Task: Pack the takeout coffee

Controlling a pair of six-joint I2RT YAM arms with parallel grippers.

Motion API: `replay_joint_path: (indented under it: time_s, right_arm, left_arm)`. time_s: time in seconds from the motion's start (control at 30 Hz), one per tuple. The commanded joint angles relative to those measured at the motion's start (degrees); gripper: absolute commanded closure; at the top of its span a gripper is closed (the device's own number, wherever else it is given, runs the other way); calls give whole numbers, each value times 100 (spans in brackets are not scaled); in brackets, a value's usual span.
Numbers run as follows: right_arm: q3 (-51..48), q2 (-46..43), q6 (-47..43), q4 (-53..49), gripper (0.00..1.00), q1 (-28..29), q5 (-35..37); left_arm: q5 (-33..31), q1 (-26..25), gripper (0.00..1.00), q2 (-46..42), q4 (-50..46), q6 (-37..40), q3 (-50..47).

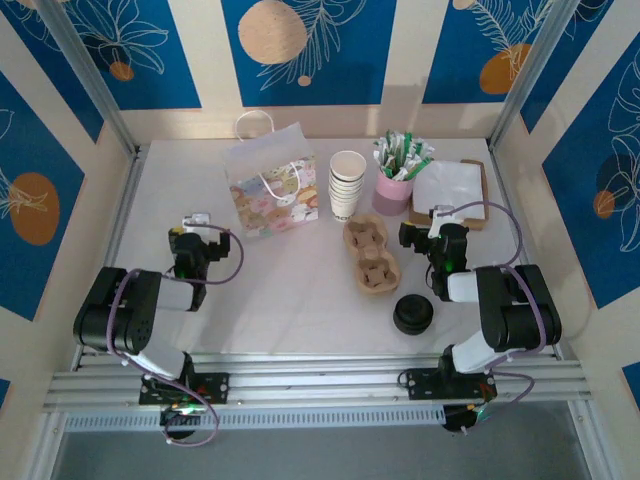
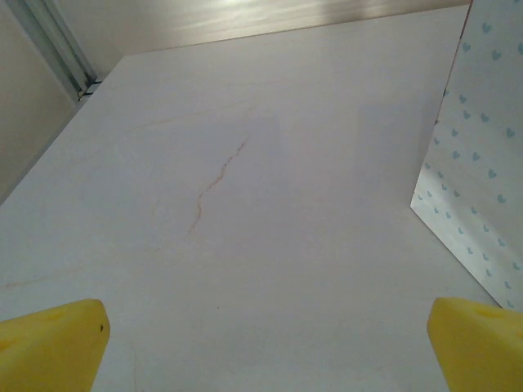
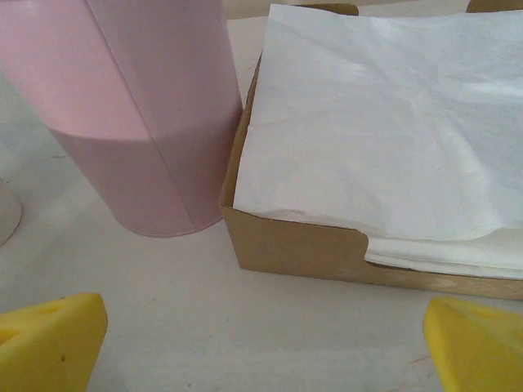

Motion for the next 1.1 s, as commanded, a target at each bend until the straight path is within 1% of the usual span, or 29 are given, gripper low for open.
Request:
replay_joint_path:
  time_s: [0.0,0.63,0.7,0.8,0.87,0.9,1.0,1.03,1.07]
  right_arm:
    - [118,-7,-19,87,1,-37,-95]
    - [90,-12,-28,126,1,-29,-89]
    - [94,-16,-43,148,1,-11,-34]
    - [169,-263,-115,-184,1,128,220]
    - [212,-641,-155,-612,1,264,456]
    - [326,-935,-95,-1174,1,299,553]
    - [1011,-1813,531,-3535,1,231,822]
    - [1220,-2038,782,-4241,1,160,845]
    - [1380,-2209,997,-4741,1,99,802]
  left_arm:
    - [79,26,0,41,179,-92,47]
    - [87,26,0,37,204,-90,29]
    - [271,26,0,24,191,-17,31]
    - [443,26,0,-229,-155,42,99]
    - [313,17,0,-583,-467,16,91]
    - [215,17,0,-857,-674,-26,81]
    - [-116,17,0,-1841,-1534,-331,93]
    - [-193,17,0,-2210,-1992,-505,136]
    - [-252,17,0,-2495,-2340,-662,187]
